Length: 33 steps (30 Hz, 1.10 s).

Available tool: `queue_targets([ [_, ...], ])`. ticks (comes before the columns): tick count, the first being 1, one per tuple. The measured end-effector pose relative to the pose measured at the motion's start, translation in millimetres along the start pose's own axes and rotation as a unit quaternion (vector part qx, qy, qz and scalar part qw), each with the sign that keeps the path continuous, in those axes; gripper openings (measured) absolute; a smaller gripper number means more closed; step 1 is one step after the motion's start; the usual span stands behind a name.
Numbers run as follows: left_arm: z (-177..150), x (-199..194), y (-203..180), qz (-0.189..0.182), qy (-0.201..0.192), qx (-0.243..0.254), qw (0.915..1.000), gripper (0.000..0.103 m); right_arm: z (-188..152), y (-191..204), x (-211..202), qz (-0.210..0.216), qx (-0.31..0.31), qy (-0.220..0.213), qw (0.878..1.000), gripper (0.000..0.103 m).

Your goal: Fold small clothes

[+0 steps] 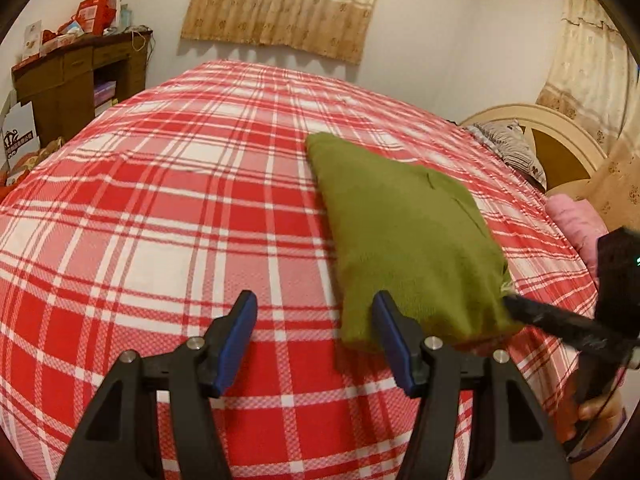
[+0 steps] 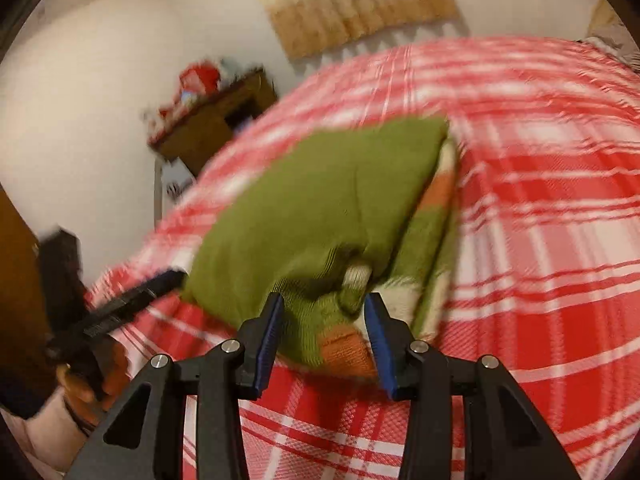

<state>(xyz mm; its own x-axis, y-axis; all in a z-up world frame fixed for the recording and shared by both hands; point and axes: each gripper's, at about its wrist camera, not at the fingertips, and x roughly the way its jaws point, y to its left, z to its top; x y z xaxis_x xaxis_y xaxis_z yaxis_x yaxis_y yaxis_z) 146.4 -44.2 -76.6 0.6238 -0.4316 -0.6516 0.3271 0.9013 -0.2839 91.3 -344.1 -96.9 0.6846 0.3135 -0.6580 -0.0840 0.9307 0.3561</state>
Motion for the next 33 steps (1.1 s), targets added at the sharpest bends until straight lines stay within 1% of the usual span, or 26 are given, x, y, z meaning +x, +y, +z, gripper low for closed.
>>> queue_targets([
  [1,-0.5,0.1,0.9,0.0,0.002,0.001,1.0,0.064,-2.1,0.7,7.3,-0.015,-0.005,0.009,1.0,0.043],
  [2,-0.9,-1.2,2.2,0.001,0.003,0.002,1.0,0.065,-4.4,2.5,10.8,-0.025,-0.01,0.008,1.0,0.043],
  [4,-0.4,-1.7,3.0,0.0,0.002,-0.001,1.0,0.065,-6.4,4.5,11.0,-0.03,-0.006,-0.003,1.0,0.043],
  [5,-0.2,-0.7,2.9,0.0,0.004,-0.004,1.0,0.065,-7.1,4.4,12.0,-0.029,-0.004,-0.003,1.0,0.041],
  [6,0.1,-0.6,2.8,-0.002,0.005,-0.006,1.0,0.065,-8.5,5.5,11.0,-0.03,-0.007,-0.005,1.0,0.02],
  [7,0.4,-0.5,2.1,-0.002,0.006,-0.006,1.0,0.065,-9.6,7.1,10.5,-0.022,-0.011,-0.003,1.0,0.008],
  [9,1.7,-1.8,-0.7,0.001,0.005,0.0,1.0,0.065,-10.0,9.2,4.7,-0.026,-0.017,-0.01,0.999,0.008],
  [12,7.4,-0.3,-9.8,0.017,0.008,0.022,0.9996,0.065,-10.5,13.9,-11.5,-0.067,-0.038,-0.032,0.997,0.006],
  [14,12.2,2.9,-19.3,0.033,0.008,0.041,0.9986,0.065,-9.1,9.7,-25.9,-0.09,-0.039,-0.046,0.994,0.006],
  [16,14.8,7.6,-27.4,0.047,0.008,0.053,0.9975,0.065,-9.5,2.8,-32.6,-0.106,-0.034,-0.049,0.993,0.006],
  [19,13.8,15.6,-39.4,0.073,0.013,0.07,0.9947,0.065,-18.0,-15.3,-21.7,-0.1,-0.004,-0.027,0.995,0.006],
  [22,10.9,17.3,-46.1,0.093,0.017,0.088,0.9916,0.065,-24.1,-16.8,-18.3,-0.108,-0.007,-0.035,0.994,0.006],
  [25,11.7,14.8,-47.9,0.107,0.016,0.102,0.9889,0.07,-22.4,-16.7,-20.1,-0.109,0.004,-0.031,0.994,0.006],
  [26,12.6,14.1,-47.9,0.11,0.016,0.104,0.9883,0.07,-21.2,-16.4,-21.6,-0.11,0.004,-0.028,0.994,0.007],
  [28,14.9,12.7,-45.4,0.115,0.015,0.107,0.9875,0.071,-18.7,-16.8,-26.5,-0.099,0.012,-0.028,0.995,0.016],
  [29,16.0,12.6,-44.3,0.117,0.015,0.105,0.9874,0.073,-15.5,-18.4,-33.0,-0.09,0.023,-0.034,0.995,0.02],
  [30,17.5,12.9,-42.7,0.119,0.015,0.102,0.9874,0.074,-12.3,-19.5,-39.1,-0.087,0.031,-0.042,0.995,0.027],
  [32,21.5,14.0,-40.7,0.12,0.012,0.099,0.9878,0.074,-3.2,-21.6,-56.3,-0.095,0.039,-0.075,0.992,0.036],
  [33,24.6,15.1,-39.4,0.122,0.009,0.098,0.9877,0.074,3.5,-23.1,-64.1,-0.101,0.039,-0.093,0.99,0.048],
])
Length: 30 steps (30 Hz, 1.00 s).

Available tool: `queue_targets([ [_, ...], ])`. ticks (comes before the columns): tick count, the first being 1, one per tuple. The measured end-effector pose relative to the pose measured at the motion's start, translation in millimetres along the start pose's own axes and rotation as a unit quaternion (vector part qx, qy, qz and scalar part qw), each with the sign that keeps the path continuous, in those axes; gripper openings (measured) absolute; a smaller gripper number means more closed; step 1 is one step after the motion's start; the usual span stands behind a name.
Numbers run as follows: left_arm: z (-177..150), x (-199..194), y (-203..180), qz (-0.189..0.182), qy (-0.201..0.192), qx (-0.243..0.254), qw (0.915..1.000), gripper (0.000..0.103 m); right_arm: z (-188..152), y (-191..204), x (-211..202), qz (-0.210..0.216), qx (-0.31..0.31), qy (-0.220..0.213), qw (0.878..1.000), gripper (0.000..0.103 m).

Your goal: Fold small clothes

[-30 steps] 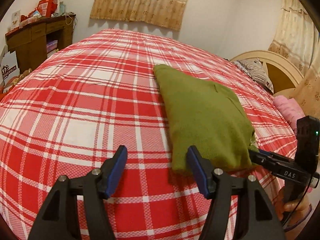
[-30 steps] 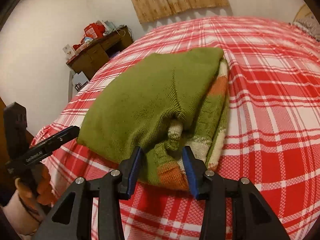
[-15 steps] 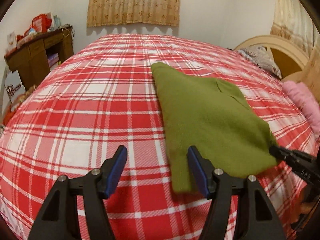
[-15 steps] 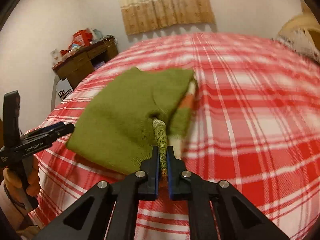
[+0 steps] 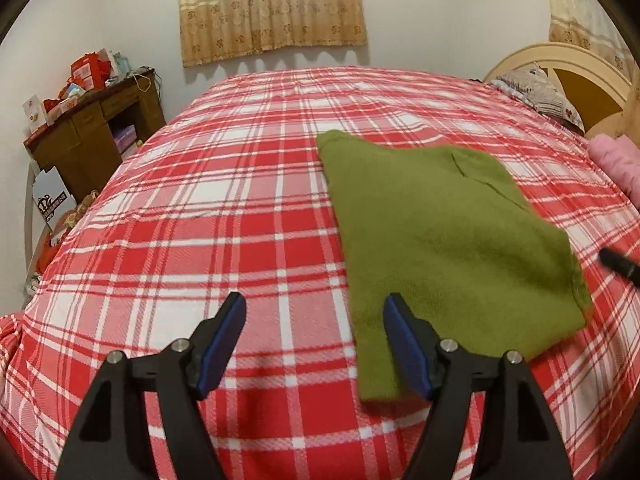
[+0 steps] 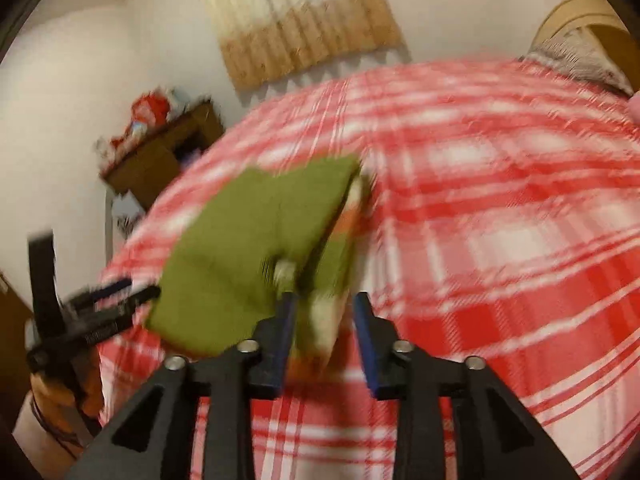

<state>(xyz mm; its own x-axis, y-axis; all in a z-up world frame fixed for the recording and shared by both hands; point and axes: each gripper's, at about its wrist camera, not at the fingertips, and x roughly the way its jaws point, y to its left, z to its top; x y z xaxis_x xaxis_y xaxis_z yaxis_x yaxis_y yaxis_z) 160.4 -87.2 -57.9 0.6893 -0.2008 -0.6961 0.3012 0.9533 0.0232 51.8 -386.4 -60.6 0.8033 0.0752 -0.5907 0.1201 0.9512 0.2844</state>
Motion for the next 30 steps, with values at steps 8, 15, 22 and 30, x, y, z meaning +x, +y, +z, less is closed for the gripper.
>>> queue_targets([
  [8,38.7,6.3,9.5,-0.022,-0.025,-0.03,0.999,0.074,45.7,-5.6,28.5,0.013,-0.011,0.003,1.0,0.064],
  [15,56.3,47.4,-7.7,-0.053,-0.003,-0.044,0.9976,0.074,76.9,-13.2,92.0,0.033,0.012,0.038,0.999,0.064],
  [22,38.3,63.1,-6.1,-0.064,-0.009,-0.104,0.9925,0.087,96.4,3.2,157.6,0.007,-0.058,0.094,0.994,0.052],
  [30,40.8,70.0,-10.6,-0.076,0.013,-0.134,0.988,0.093,107.4,10.7,169.2,0.021,-0.089,0.071,0.993,0.015],
])
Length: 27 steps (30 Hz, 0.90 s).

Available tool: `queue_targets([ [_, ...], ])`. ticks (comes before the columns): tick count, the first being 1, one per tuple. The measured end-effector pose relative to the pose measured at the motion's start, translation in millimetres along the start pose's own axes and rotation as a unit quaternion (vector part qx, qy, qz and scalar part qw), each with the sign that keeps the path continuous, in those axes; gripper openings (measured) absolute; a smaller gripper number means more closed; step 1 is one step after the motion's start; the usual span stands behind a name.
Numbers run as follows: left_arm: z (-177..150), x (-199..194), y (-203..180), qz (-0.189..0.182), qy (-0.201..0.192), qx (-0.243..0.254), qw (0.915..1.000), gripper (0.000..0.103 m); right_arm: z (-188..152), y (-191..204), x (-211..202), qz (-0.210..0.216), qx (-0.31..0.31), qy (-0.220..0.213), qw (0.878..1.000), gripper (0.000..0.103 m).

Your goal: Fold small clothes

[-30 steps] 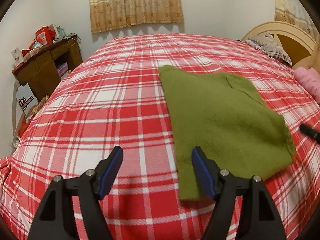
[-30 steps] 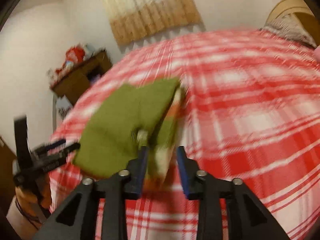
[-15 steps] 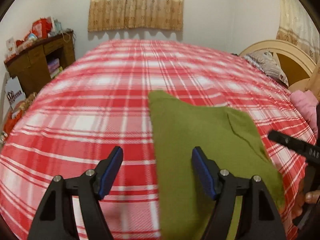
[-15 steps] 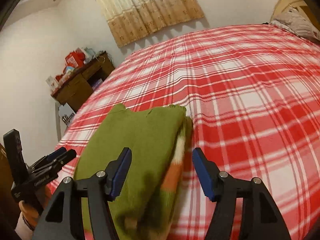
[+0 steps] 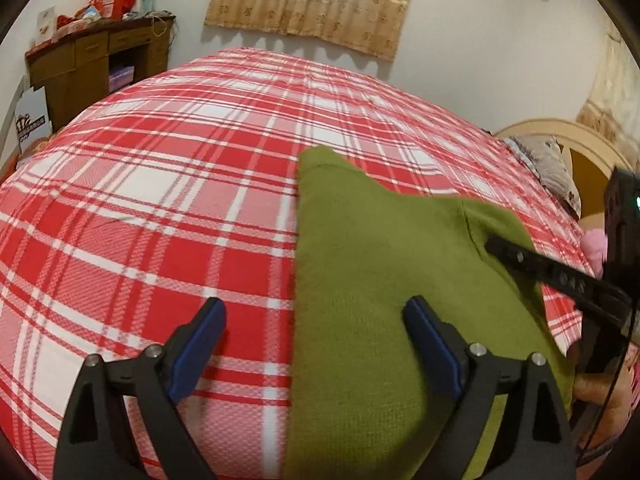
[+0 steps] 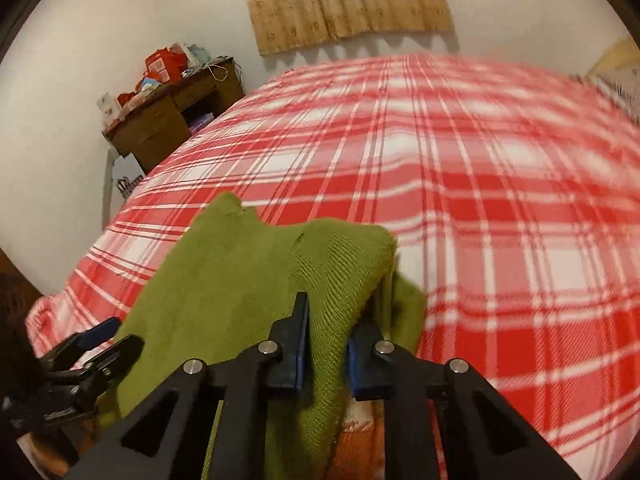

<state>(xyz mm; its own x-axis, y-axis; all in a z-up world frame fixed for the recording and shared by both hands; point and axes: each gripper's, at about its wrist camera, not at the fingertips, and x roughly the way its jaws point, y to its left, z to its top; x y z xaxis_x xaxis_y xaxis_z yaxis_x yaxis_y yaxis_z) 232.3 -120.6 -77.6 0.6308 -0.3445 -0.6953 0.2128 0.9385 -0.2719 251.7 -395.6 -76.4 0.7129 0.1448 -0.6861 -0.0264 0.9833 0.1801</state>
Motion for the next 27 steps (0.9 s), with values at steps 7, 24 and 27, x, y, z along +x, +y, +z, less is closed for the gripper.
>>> queue_targets([
  [7,-4.7,4.0,-32.3,0.028,-0.005,0.081,0.9963,0.094,0.1,-25.7,22.3,-0.024,-0.006,-0.005,1.0,0.013],
  [24,17.2,34.6,4.0,-0.124,0.111,-0.016,0.9859,0.092,-52.1,-57.4,-27.1,0.122,0.164,0.025,0.979,0.072],
  [27,13.5,31.8,-0.9,-0.129,0.1,0.002,0.9866,0.092,-61.1,-52.0,-20.3,0.132,0.16,0.014,0.978,0.073],
])
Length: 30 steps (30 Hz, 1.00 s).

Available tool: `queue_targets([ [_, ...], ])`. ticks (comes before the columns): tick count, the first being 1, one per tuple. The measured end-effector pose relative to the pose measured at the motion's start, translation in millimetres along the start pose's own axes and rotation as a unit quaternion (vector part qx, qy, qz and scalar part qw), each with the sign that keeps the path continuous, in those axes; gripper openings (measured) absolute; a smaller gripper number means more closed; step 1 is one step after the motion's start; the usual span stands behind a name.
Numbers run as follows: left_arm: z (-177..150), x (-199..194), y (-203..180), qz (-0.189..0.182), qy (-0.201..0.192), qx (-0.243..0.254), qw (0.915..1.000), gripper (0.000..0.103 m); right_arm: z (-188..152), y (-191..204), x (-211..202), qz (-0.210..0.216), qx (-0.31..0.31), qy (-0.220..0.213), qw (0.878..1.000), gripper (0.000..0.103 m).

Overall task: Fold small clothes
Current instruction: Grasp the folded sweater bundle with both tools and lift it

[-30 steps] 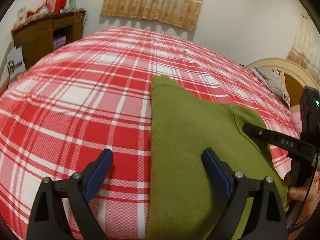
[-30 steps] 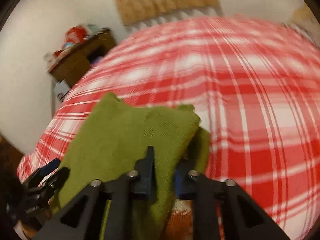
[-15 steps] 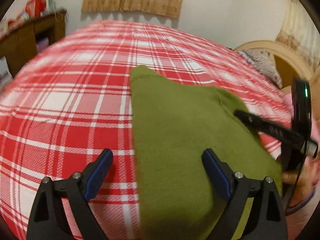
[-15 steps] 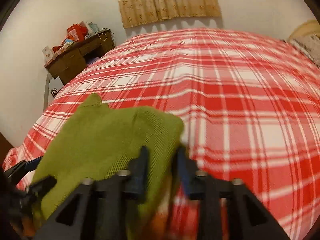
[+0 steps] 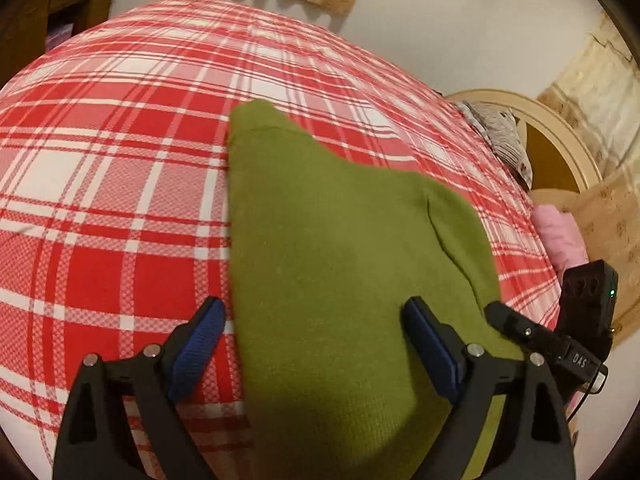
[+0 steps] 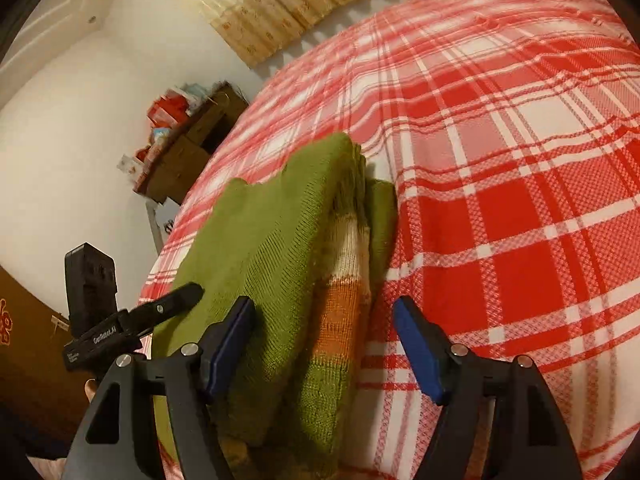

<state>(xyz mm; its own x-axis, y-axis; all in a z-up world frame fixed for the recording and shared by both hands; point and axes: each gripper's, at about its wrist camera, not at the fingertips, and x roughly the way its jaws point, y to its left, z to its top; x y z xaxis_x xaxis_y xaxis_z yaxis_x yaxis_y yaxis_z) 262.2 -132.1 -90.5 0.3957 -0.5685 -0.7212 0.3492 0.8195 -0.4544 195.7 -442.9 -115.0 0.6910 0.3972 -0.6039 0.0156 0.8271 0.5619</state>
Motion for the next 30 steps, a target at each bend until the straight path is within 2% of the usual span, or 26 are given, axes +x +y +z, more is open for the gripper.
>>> queue_targets([
  [2,-0.2,0.0,1.8,-0.01,0.001,-0.006,0.9999,0.091,-1.9,2.9,1.0,0.007,-0.005,0.002,1.0,0.074],
  [4,0.5,-0.7,1.1,-0.011,-0.004,-0.004,0.9999,0.088,-4.6,7.7,5.5,0.036,-0.012,0.019,0.999,0.075],
  [6,-1.9,0.8,-2.1,-0.02,-0.013,0.005,0.9997,0.081,-8.6,17.7,9.7,0.023,-0.046,0.025,0.998,0.075],
  [7,1.7,2.8,-1.2,-0.021,-0.016,0.006,0.9996,0.081,-8.4,20.2,12.1,0.017,-0.051,0.026,0.998,0.075],
  [12,4.9,3.5,-0.6,-0.021,-0.016,0.008,0.9996,0.082,3.7,6.0,20.7,0.048,0.0,0.021,0.999,0.075],
  [14,5.2,4.6,-3.9,-0.01,-0.017,0.012,0.9997,0.081,4.8,14.4,25.6,0.027,-0.024,0.024,0.999,0.072],
  [16,2.3,3.9,-7.9,0.013,-0.021,0.023,0.9994,0.075,2.0,26.4,28.3,-0.006,-0.059,0.024,0.998,0.056],
  [18,-0.7,1.9,-15.2,0.032,-0.029,0.04,0.9983,0.069,-2.1,38.1,29.8,-0.029,-0.082,0.023,0.996,0.05],
  [22,-4.3,-0.4,-24.5,0.061,-0.046,0.071,0.9946,0.061,-11.4,56.3,25.0,-0.076,-0.116,0.002,0.99,0.04],
  [26,-3.9,-3.2,-25.8,0.073,-0.048,0.077,0.9931,0.051,-20.4,74.9,20.0,-0.118,-0.143,-0.016,0.983,0.037],
  [30,-4.0,-12.2,-34.8,0.093,-0.05,0.09,0.9903,0.042,-21.5,82.8,8.2,-0.124,-0.137,-0.022,0.983,0.035],
])
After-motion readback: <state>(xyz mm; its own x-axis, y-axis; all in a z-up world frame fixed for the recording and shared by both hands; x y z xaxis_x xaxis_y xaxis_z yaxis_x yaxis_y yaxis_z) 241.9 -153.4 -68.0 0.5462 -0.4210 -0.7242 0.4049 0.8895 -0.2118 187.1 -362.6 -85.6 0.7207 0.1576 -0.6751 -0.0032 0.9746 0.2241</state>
